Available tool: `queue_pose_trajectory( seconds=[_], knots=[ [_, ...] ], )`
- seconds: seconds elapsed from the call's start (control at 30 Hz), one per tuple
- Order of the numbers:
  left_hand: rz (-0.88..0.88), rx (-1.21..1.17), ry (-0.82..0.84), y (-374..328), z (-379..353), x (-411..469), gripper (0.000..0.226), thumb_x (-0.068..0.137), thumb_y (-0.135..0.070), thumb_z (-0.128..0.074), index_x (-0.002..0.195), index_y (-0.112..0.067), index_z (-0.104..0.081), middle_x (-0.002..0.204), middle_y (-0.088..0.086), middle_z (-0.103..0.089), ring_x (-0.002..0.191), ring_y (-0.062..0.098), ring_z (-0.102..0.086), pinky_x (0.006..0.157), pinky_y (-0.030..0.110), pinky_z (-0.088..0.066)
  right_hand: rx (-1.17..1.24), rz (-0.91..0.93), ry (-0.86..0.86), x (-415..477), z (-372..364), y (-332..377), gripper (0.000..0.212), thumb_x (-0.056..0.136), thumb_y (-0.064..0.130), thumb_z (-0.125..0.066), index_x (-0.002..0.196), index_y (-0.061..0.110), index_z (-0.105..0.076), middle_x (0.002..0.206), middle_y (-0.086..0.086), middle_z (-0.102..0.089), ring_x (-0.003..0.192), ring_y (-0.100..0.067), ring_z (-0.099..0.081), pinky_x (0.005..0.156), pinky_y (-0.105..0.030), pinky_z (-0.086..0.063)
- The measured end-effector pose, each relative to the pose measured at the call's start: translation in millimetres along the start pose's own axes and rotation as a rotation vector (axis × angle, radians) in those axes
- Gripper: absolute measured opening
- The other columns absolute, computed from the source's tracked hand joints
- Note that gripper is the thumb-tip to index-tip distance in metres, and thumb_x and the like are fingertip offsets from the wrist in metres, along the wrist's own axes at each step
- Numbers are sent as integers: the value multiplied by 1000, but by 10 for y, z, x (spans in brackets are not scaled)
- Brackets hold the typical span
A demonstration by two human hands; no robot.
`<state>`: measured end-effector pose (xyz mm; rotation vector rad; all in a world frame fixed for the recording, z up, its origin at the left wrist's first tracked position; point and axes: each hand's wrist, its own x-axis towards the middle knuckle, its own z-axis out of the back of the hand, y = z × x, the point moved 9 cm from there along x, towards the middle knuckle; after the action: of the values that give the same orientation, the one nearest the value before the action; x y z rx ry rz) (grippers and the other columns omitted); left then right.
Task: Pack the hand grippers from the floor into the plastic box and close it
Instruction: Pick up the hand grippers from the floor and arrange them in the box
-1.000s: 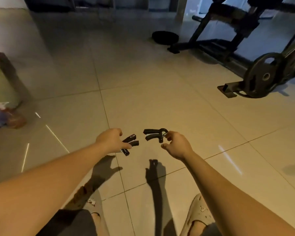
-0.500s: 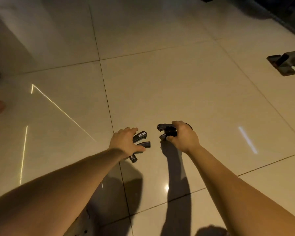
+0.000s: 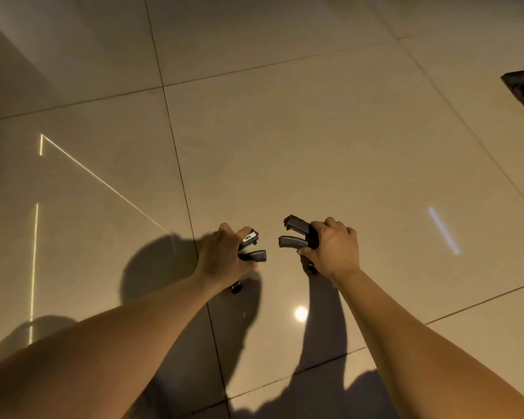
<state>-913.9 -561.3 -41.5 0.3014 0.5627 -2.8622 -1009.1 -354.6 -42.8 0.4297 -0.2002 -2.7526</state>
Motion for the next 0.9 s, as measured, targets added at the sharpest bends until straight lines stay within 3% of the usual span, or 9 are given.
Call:
queue_pose_trajectory(
  seconds=[0.13, 0.3, 0.4, 0.67, 0.9],
  knots=[
    [32, -200, 2, -10, 54, -50, 67, 73, -44, -81, 134, -32, -57, 102, -3, -49, 80, 16, -59, 76, 32, -57, 43, -67, -5, -211, 35, -60, 46, 82, 57, -72, 112, 23, -67, 101, 0, -58, 89, -22, -60, 84, -35, -45],
    [27, -299, 7, -248, 255, -217, 75, 73, -47, -82, 141, -37, -51, 107, -7, -46, 93, 16, -57, 81, 29, -48, 160, -120, -87, -498, 410, -85, 46, 80, 54, -76, 112, 21, -67, 101, 0, -55, 88, -23, -60, 73, -35, -53],
    [-22, -329, -67, -456, 469, -404, 83, 73, -48, -84, 146, -32, -49, 106, -5, -51, 94, 17, -55, 78, 30, -45, 229, -133, -190, -786, 739, -73, 47, 79, 52, -77, 114, 21, -67, 99, 0, -51, 87, -21, -56, 67, -31, -48],
    [-172, -344, -119, -1170, 1137, -1283, 86, 75, -49, -83, 149, -31, -45, 108, -7, -54, 99, 15, -54, 78, 30, -44, 233, -152, -371, -2033, 1655, -219, 52, 78, 56, -76, 117, 23, -68, 96, 2, -52, 82, -19, -53, 64, -31, -42],
    [-329, -278, -159, -2077, 1811, -2116, 82, 73, -47, -84, 145, -33, -48, 109, -7, -56, 101, 15, -55, 83, 33, -47, 209, -212, -449, -3219, 2482, -477, 49, 77, 57, -76, 112, 23, -69, 86, 5, -65, 75, -16, -61, 62, -32, -52]
  ],
)
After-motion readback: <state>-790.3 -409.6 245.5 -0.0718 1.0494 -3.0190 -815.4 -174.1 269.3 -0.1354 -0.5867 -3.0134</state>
